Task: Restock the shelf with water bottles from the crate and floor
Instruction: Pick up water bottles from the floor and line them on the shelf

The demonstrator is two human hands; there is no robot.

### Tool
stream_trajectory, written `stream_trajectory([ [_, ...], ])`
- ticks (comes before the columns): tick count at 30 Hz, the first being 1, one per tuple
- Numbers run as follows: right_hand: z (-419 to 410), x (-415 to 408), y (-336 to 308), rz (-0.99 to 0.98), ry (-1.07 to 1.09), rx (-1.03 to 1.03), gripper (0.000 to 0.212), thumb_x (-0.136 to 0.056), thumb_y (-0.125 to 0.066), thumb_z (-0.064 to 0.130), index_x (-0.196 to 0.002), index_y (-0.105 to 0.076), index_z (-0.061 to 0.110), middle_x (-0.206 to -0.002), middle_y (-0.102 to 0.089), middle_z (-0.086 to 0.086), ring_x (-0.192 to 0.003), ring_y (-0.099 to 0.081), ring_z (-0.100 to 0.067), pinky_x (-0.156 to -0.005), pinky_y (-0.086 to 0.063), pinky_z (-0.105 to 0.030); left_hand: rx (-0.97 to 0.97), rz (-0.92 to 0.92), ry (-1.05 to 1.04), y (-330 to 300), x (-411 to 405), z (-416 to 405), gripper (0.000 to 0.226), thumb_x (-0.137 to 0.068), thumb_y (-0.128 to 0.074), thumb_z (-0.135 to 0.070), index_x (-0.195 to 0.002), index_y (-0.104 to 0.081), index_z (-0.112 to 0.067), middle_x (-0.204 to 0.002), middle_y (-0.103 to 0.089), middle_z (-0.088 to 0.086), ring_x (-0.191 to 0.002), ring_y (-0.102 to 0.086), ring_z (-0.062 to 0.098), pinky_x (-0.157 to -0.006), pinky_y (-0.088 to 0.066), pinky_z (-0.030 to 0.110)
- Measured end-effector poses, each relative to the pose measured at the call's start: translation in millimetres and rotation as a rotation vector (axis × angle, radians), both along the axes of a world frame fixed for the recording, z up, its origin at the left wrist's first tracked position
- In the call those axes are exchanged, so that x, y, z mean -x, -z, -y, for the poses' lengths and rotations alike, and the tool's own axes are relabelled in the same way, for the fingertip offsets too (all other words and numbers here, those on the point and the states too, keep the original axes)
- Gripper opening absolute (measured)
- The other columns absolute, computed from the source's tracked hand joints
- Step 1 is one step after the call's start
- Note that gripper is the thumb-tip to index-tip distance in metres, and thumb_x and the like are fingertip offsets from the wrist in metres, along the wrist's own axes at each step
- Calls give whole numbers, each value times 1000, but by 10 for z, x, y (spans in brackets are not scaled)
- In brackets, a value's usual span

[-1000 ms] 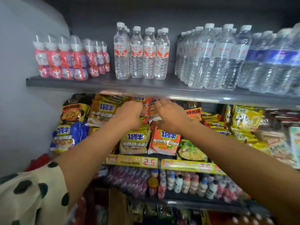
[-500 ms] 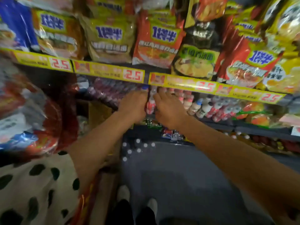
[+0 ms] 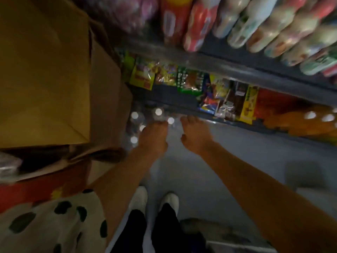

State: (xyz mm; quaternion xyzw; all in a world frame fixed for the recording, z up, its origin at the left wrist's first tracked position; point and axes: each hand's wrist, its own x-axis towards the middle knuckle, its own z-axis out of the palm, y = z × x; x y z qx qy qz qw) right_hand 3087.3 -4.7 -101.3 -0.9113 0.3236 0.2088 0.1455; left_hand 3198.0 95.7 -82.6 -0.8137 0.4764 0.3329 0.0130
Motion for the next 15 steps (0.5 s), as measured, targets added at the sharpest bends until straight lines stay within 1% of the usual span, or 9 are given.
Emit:
stream_trajectory([
  [5, 228, -24, 1211, -67, 102, 31, 66, -85, -58, 16, -144, -29, 12, -140, -38, -15, -126, -43, -35, -99, -39, -41, 22, 40, 0, 1059, -12, 153, 47, -87, -65, -15, -131, -49, -13, -128, -56, 12, -118, -54, 31, -92, -47, 38],
  [8, 323, -110, 1752, -93, 134, 28, 74, -85, -62, 13, -148, -24, 19, -144, -32, -16, -129, -40, -36, -101, -40, -43, 51, 67, 3, 1524, 4, 188, 46, -86, -67, -15, -129, -50, -14, -124, -57, 10, -116, -55, 29, -90, -48, 38],
  [11, 373, -174, 2088, -119, 149, 29, 75, -84, -63, 6, -147, -25, 21, -143, -31, -18, -127, -43, -37, -100, -44, -43, 62, 74, 13, 1841, -8, 201, 43, -85, -66, -14, -126, -51, -15, -124, -57, 8, -117, -54, 27, -90, -48, 35],
  [15, 453, -189, 2249, -107, 118, 40, 66, -86, -60, 2, -143, -31, 18, -135, -38, -20, -114, -54, -37, -92, -48, -42, 59, 55, 51, 1989, -44, 203, 43, -86, -66, -16, -126, -50, -14, -125, -57, 8, -118, -53, 26, -89, -47, 33],
])
